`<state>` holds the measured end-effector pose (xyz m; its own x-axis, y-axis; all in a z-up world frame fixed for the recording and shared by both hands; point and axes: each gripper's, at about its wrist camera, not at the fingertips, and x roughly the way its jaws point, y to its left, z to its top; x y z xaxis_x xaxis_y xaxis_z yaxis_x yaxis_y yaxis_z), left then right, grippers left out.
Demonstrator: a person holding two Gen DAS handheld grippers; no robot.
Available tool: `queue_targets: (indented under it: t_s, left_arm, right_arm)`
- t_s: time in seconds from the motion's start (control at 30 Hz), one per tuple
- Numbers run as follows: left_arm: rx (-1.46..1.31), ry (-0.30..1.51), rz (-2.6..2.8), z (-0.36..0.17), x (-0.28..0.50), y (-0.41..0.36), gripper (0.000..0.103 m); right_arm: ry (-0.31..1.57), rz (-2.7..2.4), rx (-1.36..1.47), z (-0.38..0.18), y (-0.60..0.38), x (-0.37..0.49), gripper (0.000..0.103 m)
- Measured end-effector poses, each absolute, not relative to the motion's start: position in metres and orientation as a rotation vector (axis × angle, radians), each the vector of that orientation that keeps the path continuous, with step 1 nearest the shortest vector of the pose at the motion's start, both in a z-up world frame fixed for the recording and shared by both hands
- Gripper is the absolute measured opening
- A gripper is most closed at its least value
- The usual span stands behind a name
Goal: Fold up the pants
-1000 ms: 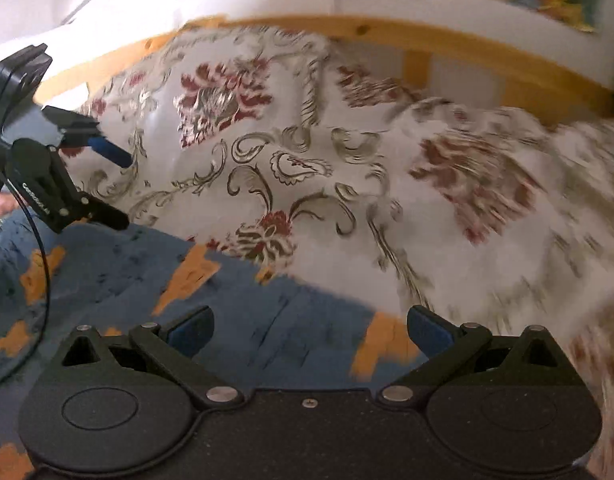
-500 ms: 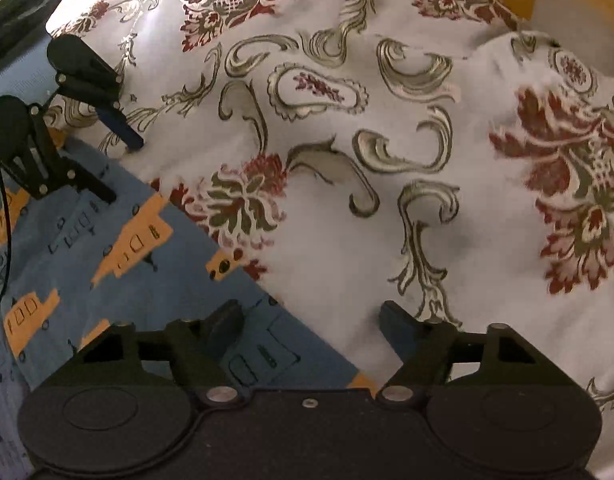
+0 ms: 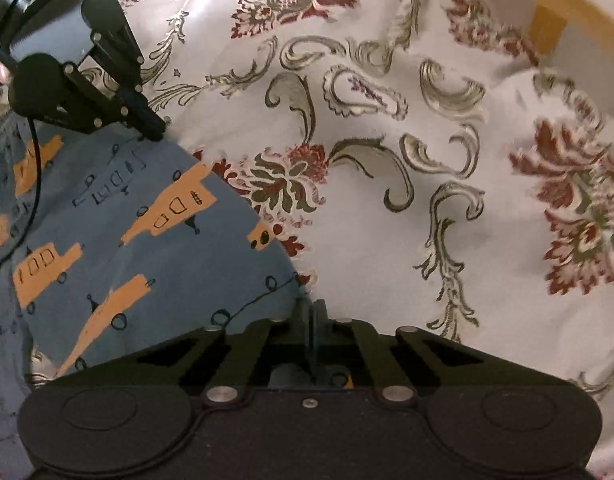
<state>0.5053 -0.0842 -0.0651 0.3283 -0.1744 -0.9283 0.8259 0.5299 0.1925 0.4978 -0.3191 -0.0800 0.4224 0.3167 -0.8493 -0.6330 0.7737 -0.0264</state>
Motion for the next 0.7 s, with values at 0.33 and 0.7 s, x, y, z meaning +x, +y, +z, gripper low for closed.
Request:
queue_targets:
  t_s: [0.33,0.7]
  left_arm:
    - [0.705,0.896,-0.583,-0.049,0.481,-0.082,0.0]
    - [0.695,0.808,-0.394,-0.068,0.511,-0.097,0.0]
  right_arm:
    - [0.79,0.405,-0.453,-0.07,-0.303,0.467,0.0]
    - [0.745,0.231,-0.546,-0.089,-0.285,0.512,0.0]
